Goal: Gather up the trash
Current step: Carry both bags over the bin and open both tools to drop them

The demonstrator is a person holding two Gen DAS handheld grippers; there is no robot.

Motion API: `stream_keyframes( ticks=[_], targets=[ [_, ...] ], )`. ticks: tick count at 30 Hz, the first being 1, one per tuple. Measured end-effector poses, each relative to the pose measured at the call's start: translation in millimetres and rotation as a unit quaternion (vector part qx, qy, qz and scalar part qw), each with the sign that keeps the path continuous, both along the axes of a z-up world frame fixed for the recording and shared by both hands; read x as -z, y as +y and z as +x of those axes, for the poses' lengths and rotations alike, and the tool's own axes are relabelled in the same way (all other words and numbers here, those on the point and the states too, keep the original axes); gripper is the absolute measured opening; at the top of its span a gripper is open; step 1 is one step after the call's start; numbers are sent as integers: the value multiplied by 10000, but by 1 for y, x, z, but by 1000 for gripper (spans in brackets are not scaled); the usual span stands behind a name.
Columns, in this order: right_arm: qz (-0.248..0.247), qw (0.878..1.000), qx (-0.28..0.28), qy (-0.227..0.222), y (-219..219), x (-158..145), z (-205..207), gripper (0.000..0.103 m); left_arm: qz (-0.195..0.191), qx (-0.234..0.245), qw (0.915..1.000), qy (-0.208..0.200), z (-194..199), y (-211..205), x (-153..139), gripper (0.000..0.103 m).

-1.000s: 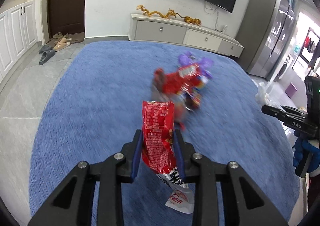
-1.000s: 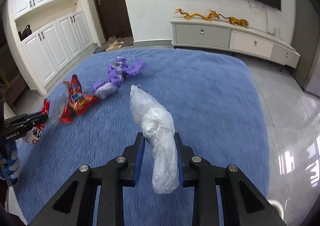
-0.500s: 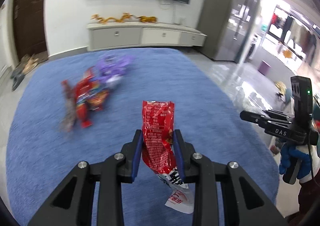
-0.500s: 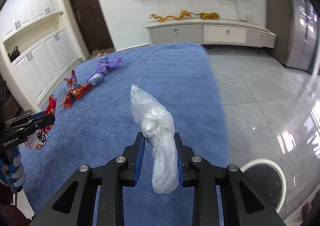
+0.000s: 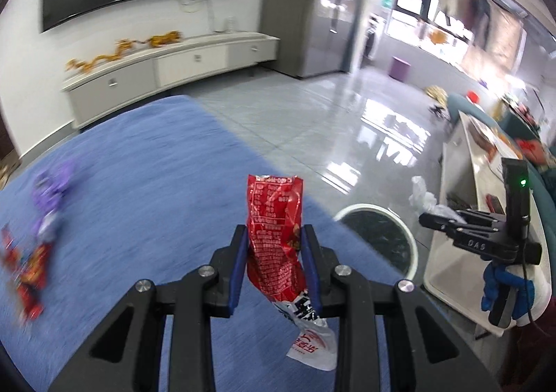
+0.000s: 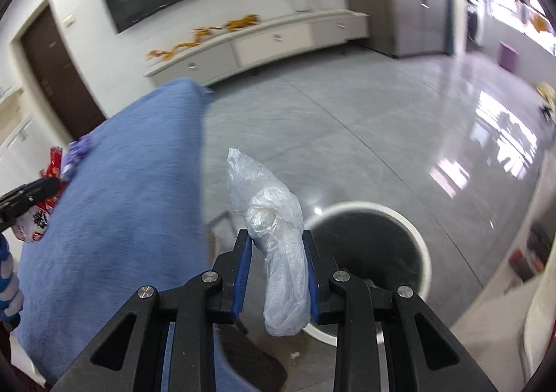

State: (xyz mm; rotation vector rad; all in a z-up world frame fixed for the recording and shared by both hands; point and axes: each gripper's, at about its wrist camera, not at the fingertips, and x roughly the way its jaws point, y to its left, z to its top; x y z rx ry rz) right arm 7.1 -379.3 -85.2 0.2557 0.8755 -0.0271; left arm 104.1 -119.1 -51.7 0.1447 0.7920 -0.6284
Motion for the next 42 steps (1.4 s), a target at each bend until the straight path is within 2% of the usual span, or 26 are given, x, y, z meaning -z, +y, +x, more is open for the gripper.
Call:
stream_keyframes(
  ticks=[9, 16, 21, 23, 25, 31, 42],
  targets=[
    [278, 9968, 673, 333, -62, 34, 5, 26, 218, 966, 9947, 290, 31, -124, 21, 29],
    [487, 9930, 903, 578, -83, 61, 17, 28, 219, 1332, 9881, 738, 45, -188, 46, 32],
    [520, 9903, 1083, 703, -95, 73, 17, 44, 144, 1520, 9827, 1048, 48, -223, 57, 35],
    [556, 9893, 1151, 707, -100, 74, 14, 46, 96, 1567, 9807, 1164, 48, -232, 61, 38],
    [572, 9887, 1191, 715, -103, 75, 10, 46, 59, 1565, 9803, 1205, 47, -238, 62, 52],
    [583, 9879, 1281, 657, -104, 68, -1, 46, 33, 1554, 9813, 1137, 39, -237, 55, 53],
    [417, 9898, 1331, 303, -91, 31, -19, 46, 19, 1057, 9930, 532, 19, -197, 20, 53]
  ],
)
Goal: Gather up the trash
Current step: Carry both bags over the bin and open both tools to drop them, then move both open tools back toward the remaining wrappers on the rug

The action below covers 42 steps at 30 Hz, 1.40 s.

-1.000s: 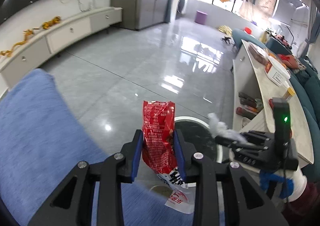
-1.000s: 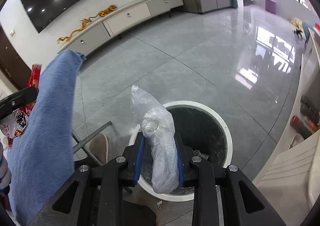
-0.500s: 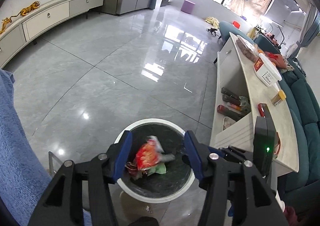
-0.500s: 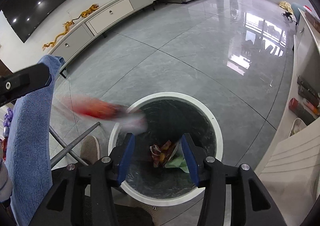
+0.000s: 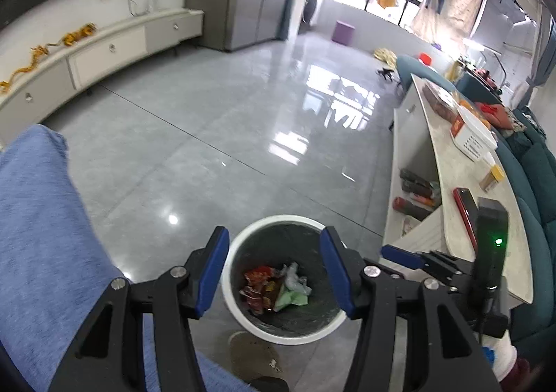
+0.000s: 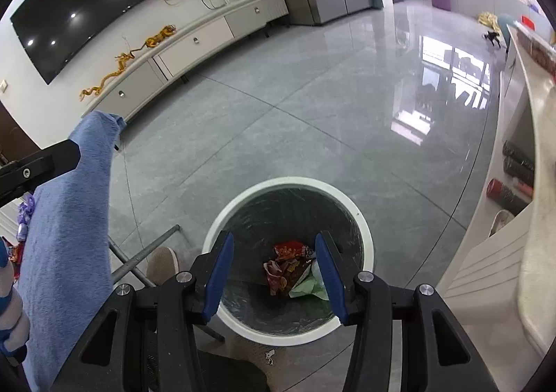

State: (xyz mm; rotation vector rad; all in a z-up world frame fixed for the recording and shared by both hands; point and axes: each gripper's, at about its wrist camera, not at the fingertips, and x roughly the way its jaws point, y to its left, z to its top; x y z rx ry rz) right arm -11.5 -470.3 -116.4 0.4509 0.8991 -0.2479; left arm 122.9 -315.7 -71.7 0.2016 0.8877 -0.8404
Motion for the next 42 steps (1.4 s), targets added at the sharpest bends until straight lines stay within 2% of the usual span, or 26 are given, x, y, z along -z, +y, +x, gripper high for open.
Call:
stream_keyframes(
  ticks=[3, 7, 15, 23, 33, 42],
  targets=[
    [-102, 9999, -30, -104, 7, -15, -5, 46, -85, -192, 9996, -172, -7, 17, -13, 53],
    [-281, 9993, -93, -235, 19, -36, -11, 48, -230, -466, 9978, -420, -16, 45, -31, 67],
    [-584, 9967, -329, -460, 54, -74, -15, 49, -465, -893, 9911, -867, -36, 106, -62, 67],
    [-880, 9920, -679, -600, 96, -103, -12, 49, -651, -1331, 9820, -1176, -51, 166, -81, 67],
    [-1177, 9825, -1227, -757, 154, -124, 3, 50, -785, -1882, 9683, -1445, -60, 236, -87, 67],
    [-1114, 9732, -1795, -904, 202, -127, 40, 50, -627, -2379, 9596, -1365, -46, 295, -63, 66]
  ],
)
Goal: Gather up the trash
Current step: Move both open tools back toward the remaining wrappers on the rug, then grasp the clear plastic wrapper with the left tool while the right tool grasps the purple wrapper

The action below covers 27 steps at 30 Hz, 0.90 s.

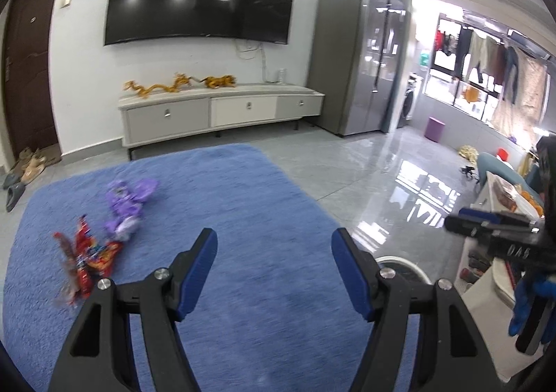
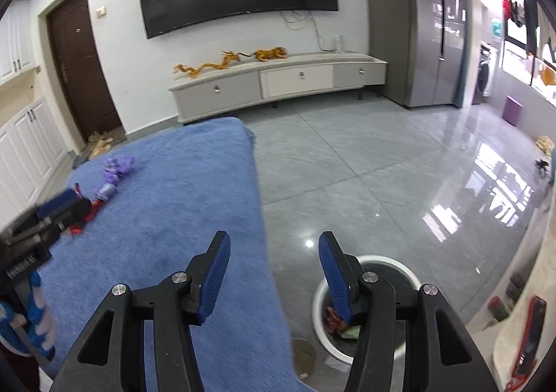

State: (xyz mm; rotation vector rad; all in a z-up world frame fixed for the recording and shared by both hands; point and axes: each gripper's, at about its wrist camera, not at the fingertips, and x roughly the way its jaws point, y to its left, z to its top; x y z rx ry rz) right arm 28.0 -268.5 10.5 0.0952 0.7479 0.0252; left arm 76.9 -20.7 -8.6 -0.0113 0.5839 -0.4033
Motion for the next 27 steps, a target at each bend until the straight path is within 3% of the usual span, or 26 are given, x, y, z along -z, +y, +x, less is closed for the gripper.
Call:
stream_keyframes(
  ticks=[9, 18, 23, 27],
  targets=[
    [40, 9968, -789, 136, 57, 18, 39, 50, 20, -869, 9954, 395, 20, 85, 29, 60],
    [33, 9857, -1637, 406, 112, 37, 80, 49, 22, -1720, 9822, 749, 42, 168, 56, 52],
    [144, 9738, -2226, 440, 155, 37, 115, 47, -57, -1950, 9758, 988, 60, 202, 69, 48],
    [236, 9627, -2642, 532, 195, 41, 144, 47, -237, -1871, 9745, 1219, 73, 218, 79, 47]
  ],
)
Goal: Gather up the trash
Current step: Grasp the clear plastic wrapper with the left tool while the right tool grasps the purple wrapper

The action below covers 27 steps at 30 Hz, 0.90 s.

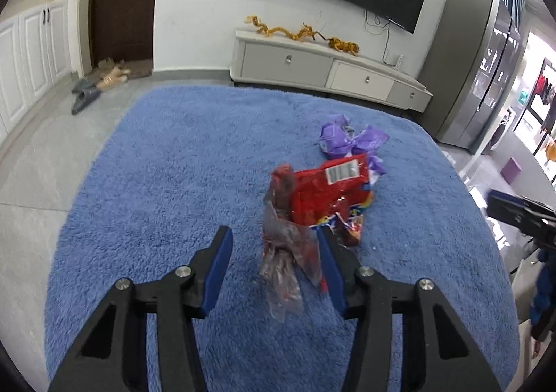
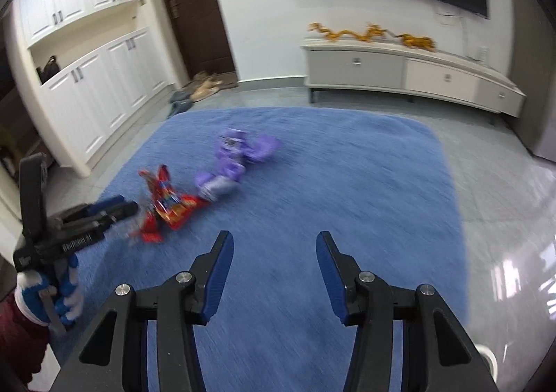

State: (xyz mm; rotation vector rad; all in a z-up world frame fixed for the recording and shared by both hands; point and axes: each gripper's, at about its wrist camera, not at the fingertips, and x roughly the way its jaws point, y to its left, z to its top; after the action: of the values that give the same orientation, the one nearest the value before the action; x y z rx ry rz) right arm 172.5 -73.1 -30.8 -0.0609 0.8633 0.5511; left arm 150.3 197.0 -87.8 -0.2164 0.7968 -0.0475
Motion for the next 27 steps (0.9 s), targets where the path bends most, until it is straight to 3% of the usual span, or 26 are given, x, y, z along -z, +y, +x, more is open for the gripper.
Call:
stream_keyframes(
  ticks=[8, 12, 18, 21, 27],
  targets=[
    [452, 9971, -208, 574, 57, 31, 56, 47, -482, 270, 9981, 259, 20, 13, 22, 36],
    [673, 9935, -96, 917, 65, 49, 77, 47, -605, 343, 9971, 313, 27, 11, 26, 32],
    [1165, 9843, 2, 1329, 66, 65, 94, 46, -725, 461, 9960, 248, 28, 10, 28, 19],
    [1305, 9826, -102, 1322, 63, 62, 92, 32, -733, 414, 9963, 182, 24, 12, 25, 18],
    [1190, 9876, -176, 1008, 57, 45, 74, 26, -713, 290, 9970, 49, 9, 14, 18, 16]
  ],
)
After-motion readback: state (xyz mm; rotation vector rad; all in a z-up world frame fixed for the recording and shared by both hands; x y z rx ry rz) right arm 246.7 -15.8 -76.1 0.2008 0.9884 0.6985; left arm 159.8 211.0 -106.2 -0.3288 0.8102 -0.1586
